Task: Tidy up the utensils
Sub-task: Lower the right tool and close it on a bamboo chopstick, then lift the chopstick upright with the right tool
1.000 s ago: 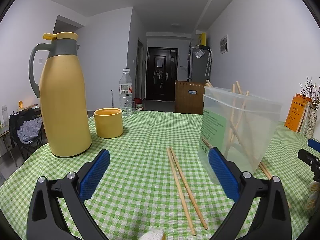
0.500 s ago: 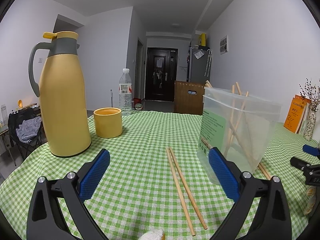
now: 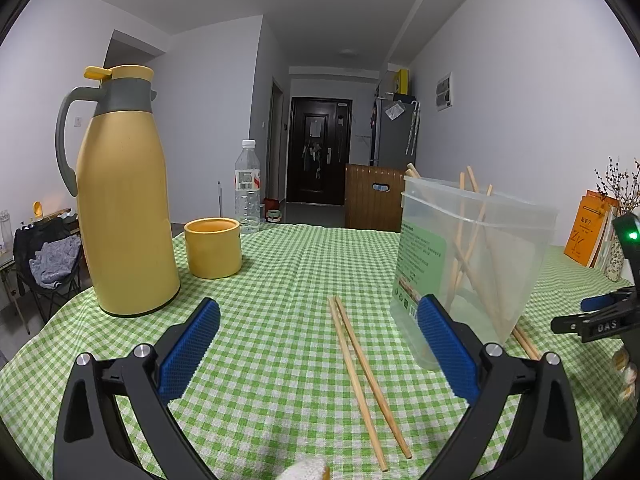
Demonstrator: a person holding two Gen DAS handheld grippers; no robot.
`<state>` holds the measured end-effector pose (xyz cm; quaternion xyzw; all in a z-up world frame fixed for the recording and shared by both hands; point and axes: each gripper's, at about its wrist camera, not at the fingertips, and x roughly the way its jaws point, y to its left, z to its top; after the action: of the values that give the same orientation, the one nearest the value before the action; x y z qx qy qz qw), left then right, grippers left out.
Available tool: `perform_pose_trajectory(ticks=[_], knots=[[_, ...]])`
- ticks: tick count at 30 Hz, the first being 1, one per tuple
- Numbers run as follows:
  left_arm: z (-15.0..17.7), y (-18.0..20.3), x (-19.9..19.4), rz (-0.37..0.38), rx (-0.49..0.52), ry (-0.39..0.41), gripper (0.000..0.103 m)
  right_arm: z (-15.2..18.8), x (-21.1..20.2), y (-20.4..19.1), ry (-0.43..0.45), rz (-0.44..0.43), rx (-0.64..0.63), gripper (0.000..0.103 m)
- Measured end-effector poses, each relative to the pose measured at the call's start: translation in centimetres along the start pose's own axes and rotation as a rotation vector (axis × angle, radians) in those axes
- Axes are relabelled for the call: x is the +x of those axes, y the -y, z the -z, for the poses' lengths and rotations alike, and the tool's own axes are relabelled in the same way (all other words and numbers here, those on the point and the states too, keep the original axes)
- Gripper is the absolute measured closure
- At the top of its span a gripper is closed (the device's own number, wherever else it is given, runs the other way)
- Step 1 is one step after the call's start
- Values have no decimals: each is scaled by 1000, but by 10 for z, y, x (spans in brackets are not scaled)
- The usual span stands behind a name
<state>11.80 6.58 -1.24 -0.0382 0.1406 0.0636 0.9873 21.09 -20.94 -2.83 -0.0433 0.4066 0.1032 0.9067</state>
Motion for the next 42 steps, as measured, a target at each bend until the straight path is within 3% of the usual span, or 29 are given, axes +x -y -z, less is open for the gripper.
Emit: perform_pose_trajectory(ticks=[1,2,6,9,19,38,42], knots=[[0,0,0,1,0,1,7,-3,4,-1,-25,-12,-9,33],[0,0,0,2,0,1,7,-5,7,-3,-44,-16,-20,51],[0,1,0,8,1,-2,7,-10,27,-6,-162,-72,-24,72],[0,1,0,9,1,-1,7,-10,41,-2,-243,-111,24,82],[0,1,0,13,2,-2,7,-15,65,1,-333,-130,77,90],[0,1,0,13,2,-2,7,-34,91,-26,-427,-29,67,91],[0,2,0,15,3,-2,7,-36,93,-25,-430,-26,97,96]])
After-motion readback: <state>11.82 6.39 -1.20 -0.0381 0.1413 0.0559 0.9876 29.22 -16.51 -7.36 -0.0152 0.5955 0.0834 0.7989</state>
